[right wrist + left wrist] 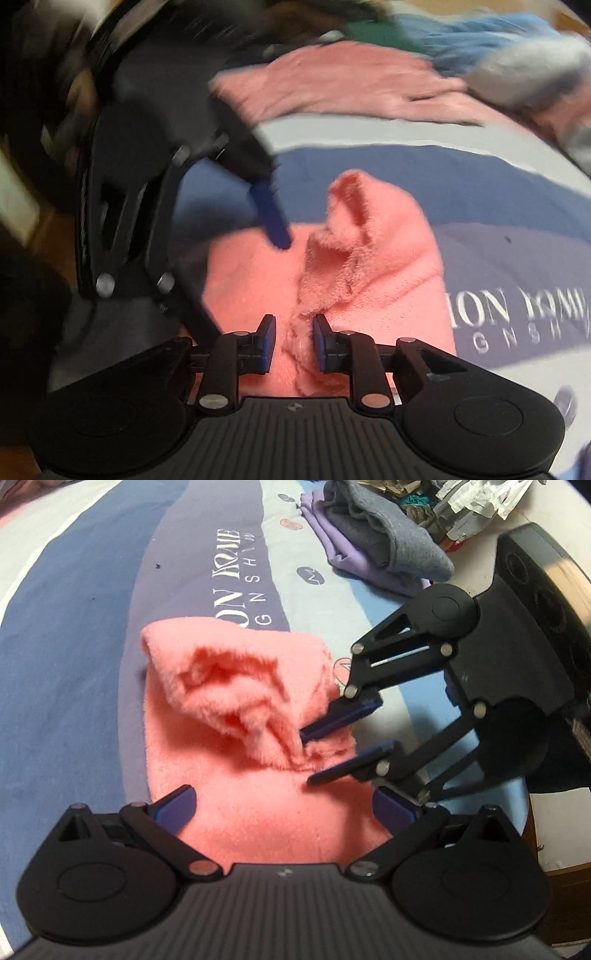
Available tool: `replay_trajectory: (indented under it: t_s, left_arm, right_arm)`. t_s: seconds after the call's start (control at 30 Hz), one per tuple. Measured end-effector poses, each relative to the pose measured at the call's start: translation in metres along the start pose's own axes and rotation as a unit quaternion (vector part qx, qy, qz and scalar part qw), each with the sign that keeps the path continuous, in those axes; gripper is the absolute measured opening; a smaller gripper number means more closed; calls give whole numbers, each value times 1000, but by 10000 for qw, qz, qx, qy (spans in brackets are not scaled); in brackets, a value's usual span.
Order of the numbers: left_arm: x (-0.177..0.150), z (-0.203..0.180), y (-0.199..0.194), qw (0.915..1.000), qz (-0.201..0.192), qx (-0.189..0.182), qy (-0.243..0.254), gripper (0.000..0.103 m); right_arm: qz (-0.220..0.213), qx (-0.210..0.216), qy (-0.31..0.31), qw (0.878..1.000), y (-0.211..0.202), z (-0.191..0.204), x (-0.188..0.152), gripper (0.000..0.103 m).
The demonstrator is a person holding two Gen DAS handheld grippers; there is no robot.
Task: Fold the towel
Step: 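Fold the towel end over toward the middle with the right tool and release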
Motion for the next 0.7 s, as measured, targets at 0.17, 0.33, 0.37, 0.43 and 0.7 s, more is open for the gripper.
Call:
replay_trajectory:
  t_s: [0.17,0.33,0.37,0.43,0.7]
  left_arm:
    - [-5,-6,-2,9998,30,56,189,102]
    - [-8,-6,3,9999,58,54,119,102]
    - [-9,-6,3,9999,47,41,101,103]
    - [-9,-6,3,9999,31,41,87,103]
    - [-14,-13,-18,9994,-132,136,291,103]
  right_arm:
    - [-1091,-137,1660,9800,-32,-49,13,33]
    - [-1594,-827,2785,9435,-24,-100,19,37]
    - [-1552,-994,2877,9398,-16,-108,18,37]
    - [-1333,-1082,2742,9462,4,-110,21,34]
    - [-369,-1234,521,9903,51,-20,18,37]
Point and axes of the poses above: each gripper's, at about its wrist camera, not at the fingertips, and y roughly the way its jaws point, z to its left, x to its top, the point moved 4 cm from there along y, roughly the way its jaws point, and after that the axes turned 8 degrees about -x, right-handed, at the moved point
